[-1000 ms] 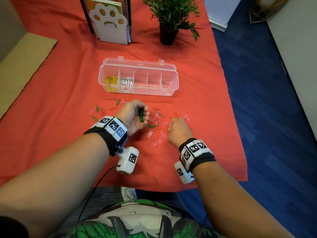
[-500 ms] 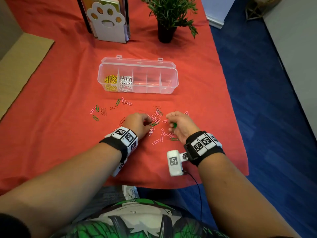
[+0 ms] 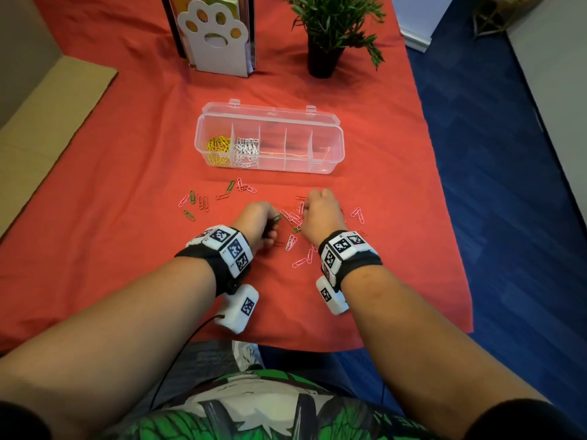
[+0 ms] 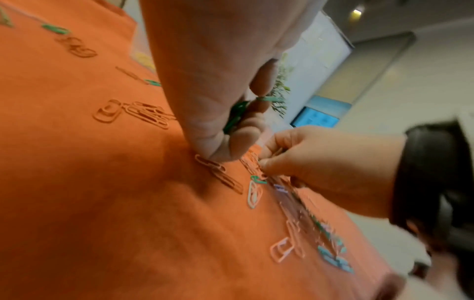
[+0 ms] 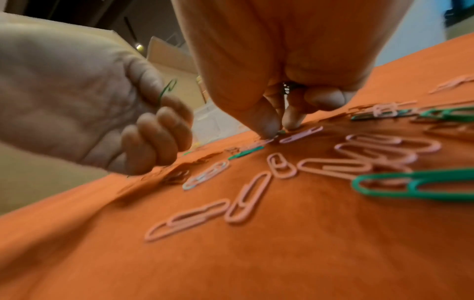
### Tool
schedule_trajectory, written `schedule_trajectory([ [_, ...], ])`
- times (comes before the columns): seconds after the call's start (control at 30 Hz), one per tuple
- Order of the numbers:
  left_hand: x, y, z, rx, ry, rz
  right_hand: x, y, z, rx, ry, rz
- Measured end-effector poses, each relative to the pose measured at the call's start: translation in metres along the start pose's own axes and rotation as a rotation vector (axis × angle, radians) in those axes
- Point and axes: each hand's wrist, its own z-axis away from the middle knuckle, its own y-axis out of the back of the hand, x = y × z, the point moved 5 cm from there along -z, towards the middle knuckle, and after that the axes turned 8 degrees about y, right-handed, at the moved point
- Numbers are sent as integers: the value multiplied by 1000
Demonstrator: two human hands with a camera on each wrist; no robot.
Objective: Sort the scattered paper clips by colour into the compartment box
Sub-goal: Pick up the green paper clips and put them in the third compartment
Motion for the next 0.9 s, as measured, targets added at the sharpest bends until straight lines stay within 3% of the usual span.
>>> schedule_trajectory([
  [0.07, 2, 0, 1, -58, 33, 133, -3, 0, 1, -22, 16, 15],
  [0.17, 2, -1, 0, -77, 49, 139, 2, 8, 3, -27, -34, -71],
  [0.33, -2, -11, -6, -18, 36, 101, 24, 17, 16, -27, -224, -511],
  [0.4, -1, -12, -9, 41, -39, -58, 33, 17, 24, -47, -333, -700],
  [0.5, 6, -14, -7, 189, -281, -497, 42, 15, 42, -26, -523, -1120],
  [0.6, 7, -16, -2, 287, -420, -765, 44, 16, 57, -31, -583, -1315],
  [0.7, 7, -14, -4, 337, -459, -816, 48, 14, 61, -63, -535, -1200],
  [0.8, 5, -11, -6, 333, -445, -838, 54, 16, 65, -96, -382, -777],
  [0.9, 5, -4, -4, 341, -421, -792, 60, 15, 72, -144, -280, -510],
])
